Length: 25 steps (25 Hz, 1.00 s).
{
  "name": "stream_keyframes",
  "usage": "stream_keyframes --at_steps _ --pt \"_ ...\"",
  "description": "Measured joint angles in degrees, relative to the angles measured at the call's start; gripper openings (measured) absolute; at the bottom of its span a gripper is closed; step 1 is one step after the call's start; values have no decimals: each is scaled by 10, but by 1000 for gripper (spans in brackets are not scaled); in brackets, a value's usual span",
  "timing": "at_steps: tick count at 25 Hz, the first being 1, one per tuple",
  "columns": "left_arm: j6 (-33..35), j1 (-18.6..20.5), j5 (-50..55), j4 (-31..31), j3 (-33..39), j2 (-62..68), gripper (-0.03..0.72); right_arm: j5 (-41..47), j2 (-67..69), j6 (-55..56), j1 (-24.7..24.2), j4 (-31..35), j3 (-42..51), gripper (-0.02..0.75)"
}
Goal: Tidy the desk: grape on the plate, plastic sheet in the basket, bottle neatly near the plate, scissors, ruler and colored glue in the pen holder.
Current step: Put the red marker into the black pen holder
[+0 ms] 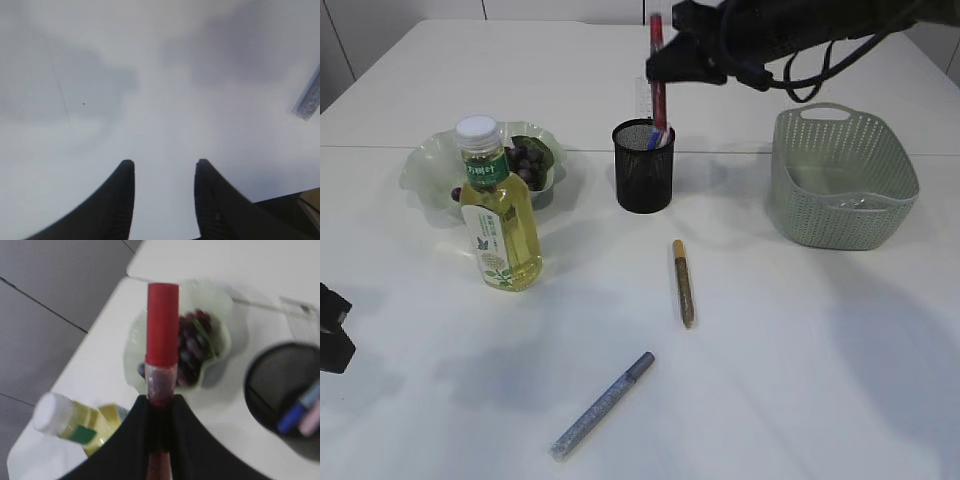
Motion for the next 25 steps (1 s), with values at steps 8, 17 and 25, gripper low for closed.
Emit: stream_keyframes --at_steps 8,17,25 --pt "0 0 3 -1 0 0 290 -58 62 -385 0 315 -4 98" --pt "0 0 4 0 0 0 290 -73 123 -541 0 336 -17 115" --pt "0 0 4 0 0 0 290 -80 139 -552 0 338 -18 380"
